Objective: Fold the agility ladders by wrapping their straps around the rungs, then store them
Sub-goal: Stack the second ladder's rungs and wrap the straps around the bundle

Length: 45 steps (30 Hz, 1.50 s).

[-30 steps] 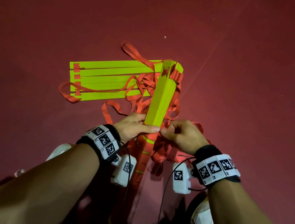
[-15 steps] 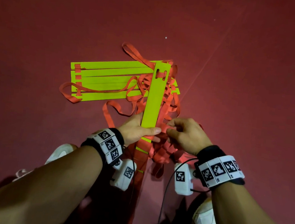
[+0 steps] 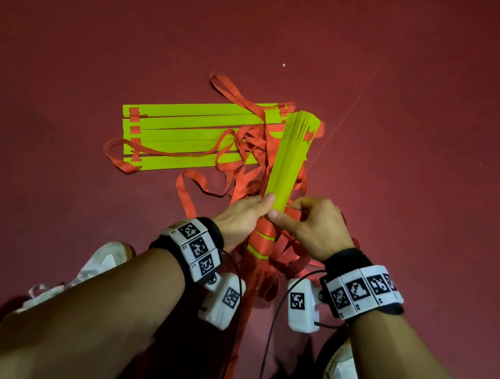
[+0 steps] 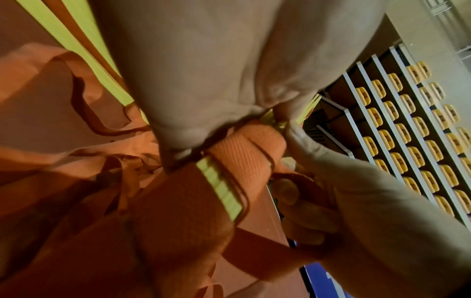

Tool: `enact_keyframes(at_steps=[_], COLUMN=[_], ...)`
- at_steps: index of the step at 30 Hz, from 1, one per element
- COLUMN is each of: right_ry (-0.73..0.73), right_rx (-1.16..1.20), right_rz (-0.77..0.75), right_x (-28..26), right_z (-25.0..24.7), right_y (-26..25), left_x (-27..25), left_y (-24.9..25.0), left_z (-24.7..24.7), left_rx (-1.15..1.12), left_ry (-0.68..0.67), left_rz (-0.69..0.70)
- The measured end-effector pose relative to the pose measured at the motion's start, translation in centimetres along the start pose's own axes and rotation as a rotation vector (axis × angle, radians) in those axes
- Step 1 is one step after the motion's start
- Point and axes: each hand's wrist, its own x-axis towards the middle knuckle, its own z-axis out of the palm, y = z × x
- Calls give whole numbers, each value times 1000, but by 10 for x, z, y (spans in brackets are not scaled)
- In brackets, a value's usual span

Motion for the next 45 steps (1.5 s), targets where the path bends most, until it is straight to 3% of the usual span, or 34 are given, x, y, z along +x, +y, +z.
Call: enact_keyframes(at_steps=[4,11,17,21,24,30,33,37,40,45], right_ry=[-26,-125,-244,-214,-103,-18,62,149,-10,-169], right_rx=[-23,-18,77,106,113,150,97,158,354,95], right_rz=[-5,-3,30,85,152,197,153,-65,-170,-102], right_x=[2,3,1,1,6,7,6,3,-1,-1], right_z=[0,-4,-16,-12,-5,-3,1,5,7,10], right_y=[3,9,19,17,20,40,36,26,18,20], left_x=[-2,-8,-9,-10,-11,-11,-12,-14,-13,-15], left_y=[8,7,3,2,2,7,7,9,8,8], left_z=[2,-8,-15,-15,-11,-20,-20,-16,-18,-22], left_rx=[-61,-78,-35,63,57,-88,-90,-48,-40,-37], left_ry=[26,-101,-124,-120,-97,12,35,23,39,61], left_rz=[19,-16,81,100,73,32,23,47,48,94])
